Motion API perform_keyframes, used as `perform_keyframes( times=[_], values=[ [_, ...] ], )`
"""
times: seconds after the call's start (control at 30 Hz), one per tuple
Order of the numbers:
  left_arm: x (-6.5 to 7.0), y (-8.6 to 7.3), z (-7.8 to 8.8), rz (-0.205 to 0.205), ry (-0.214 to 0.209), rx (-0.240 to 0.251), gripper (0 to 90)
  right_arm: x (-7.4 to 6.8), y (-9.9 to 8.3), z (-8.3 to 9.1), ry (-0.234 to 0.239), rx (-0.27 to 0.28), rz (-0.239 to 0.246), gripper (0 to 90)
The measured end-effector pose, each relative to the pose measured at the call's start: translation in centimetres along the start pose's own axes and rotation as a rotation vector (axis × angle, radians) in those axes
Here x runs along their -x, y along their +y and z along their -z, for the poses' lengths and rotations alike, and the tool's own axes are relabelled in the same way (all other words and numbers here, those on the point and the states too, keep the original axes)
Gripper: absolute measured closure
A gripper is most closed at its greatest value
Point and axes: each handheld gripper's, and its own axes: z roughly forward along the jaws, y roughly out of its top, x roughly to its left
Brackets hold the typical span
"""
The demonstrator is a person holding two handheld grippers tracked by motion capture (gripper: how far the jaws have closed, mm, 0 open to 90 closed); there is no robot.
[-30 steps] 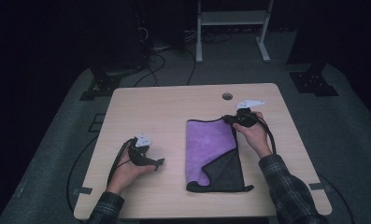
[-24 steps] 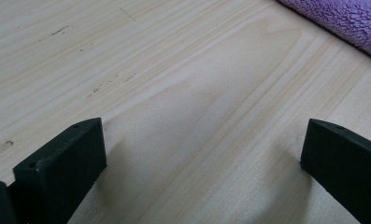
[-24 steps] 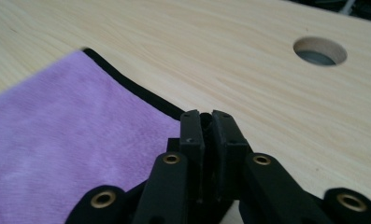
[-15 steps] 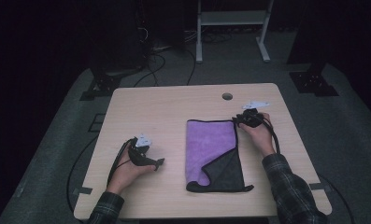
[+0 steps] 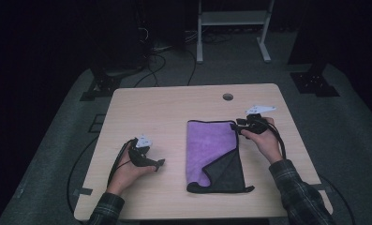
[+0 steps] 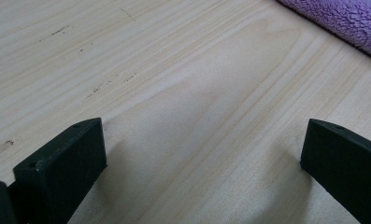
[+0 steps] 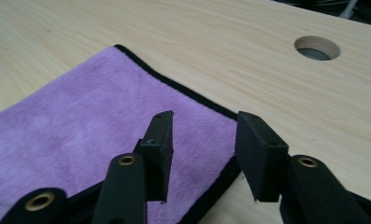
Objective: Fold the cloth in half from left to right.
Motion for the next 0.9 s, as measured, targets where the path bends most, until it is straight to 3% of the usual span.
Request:
perform_keyframes(
  times=[0.3,0.53,0.7,0.9],
  values=[
    [0.0,0.0,0.0,0.000,0.000,0.000,0.0,-2.4,-0.8,1.0,0.044,-0.016,0.044,48.0],
    [0.0,0.0,0.0,0.000,0.000,0.001,0.0,-5.1,-1.8,2.1,0.128,-0.017,0.080,47.2],
    [0.0,0.0,0.0,0.000,0.000,-0.001,0.0,-6.8,-2.4,2.3,0.173,-0.028,0.106,46.8],
    [0.0,0.0,0.0,0.000,0.000,0.000,0.0,-9.6,-3.2,2.2,0.262,-0.043,0.133,46.0]
  ],
)
